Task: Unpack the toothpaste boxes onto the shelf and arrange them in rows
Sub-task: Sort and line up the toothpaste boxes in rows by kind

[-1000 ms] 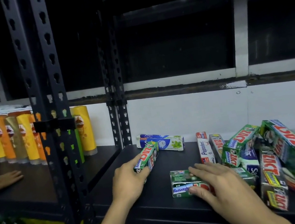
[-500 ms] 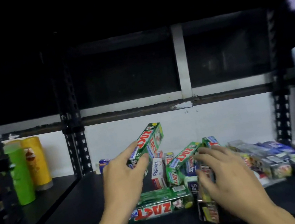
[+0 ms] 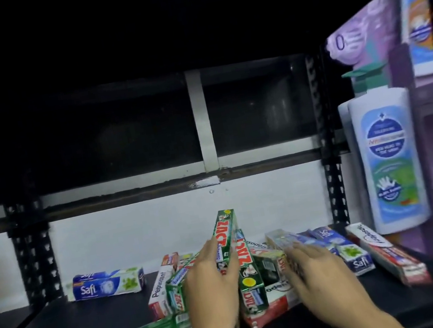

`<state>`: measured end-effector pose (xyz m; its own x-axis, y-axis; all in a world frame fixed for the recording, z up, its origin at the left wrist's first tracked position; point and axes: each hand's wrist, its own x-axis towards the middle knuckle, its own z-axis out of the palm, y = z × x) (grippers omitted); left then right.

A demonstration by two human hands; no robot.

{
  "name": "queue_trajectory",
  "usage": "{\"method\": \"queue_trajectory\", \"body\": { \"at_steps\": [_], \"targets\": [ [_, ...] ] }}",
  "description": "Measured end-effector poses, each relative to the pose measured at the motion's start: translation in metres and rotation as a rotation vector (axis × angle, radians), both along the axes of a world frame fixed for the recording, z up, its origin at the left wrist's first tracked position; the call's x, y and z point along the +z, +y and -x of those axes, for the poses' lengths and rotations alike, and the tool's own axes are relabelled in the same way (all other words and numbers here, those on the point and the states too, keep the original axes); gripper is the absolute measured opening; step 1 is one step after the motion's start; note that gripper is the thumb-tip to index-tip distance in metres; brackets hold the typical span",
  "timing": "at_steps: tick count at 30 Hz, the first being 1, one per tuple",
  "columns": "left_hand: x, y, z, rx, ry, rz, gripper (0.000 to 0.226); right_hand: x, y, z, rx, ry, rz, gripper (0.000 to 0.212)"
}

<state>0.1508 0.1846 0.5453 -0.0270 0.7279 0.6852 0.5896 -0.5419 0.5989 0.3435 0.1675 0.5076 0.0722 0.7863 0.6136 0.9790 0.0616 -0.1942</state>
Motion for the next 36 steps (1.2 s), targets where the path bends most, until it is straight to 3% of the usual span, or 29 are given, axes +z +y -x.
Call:
{"method": "queue_trajectory", "body": {
  "at_steps": [4,7,14,19,23,26,29,33,36],
  "targets": [
    [-0.008,0.014,0.005,0.141,0.209,-0.023,0.053,-0.011,0.008,-0.007,-0.03,0.0,0.042,0.042],
    [-0.013,0.026,0.018,0.206,0.321,0.009,0.043,-0.013,0.011,-0.011,-0.056,0.059,0.105,0.048],
    [-0.019,0.03,0.025,0.174,0.323,0.026,0.062,-0.018,0.018,-0.02,-0.031,0.16,0.1,0.056],
    [-0.019,0.035,0.03,0.157,0.387,0.026,0.061,-0.003,0.022,-0.052,0.05,0.203,0.051,0.061],
    [-0.027,0.034,0.032,0.117,0.431,0.019,0.075,0.003,0.019,-0.077,0.07,0.255,-0.06,0.035],
    [-0.034,0.034,0.031,0.111,0.43,0.036,0.073,-0.005,0.025,-0.096,-0.036,0.183,0.023,0.021],
    [-0.037,0.035,0.03,0.119,0.432,0.021,0.071,-0.016,0.028,-0.106,-0.154,0.105,0.288,0.048],
    [-0.039,0.035,0.03,0.101,0.412,0.001,0.066,-0.021,0.031,-0.107,-0.227,0.069,0.287,0.077],
    [-0.04,0.034,0.029,0.105,0.409,-0.017,0.065,-0.019,0.038,-0.104,-0.312,0.08,0.329,0.078]
  ]
}}
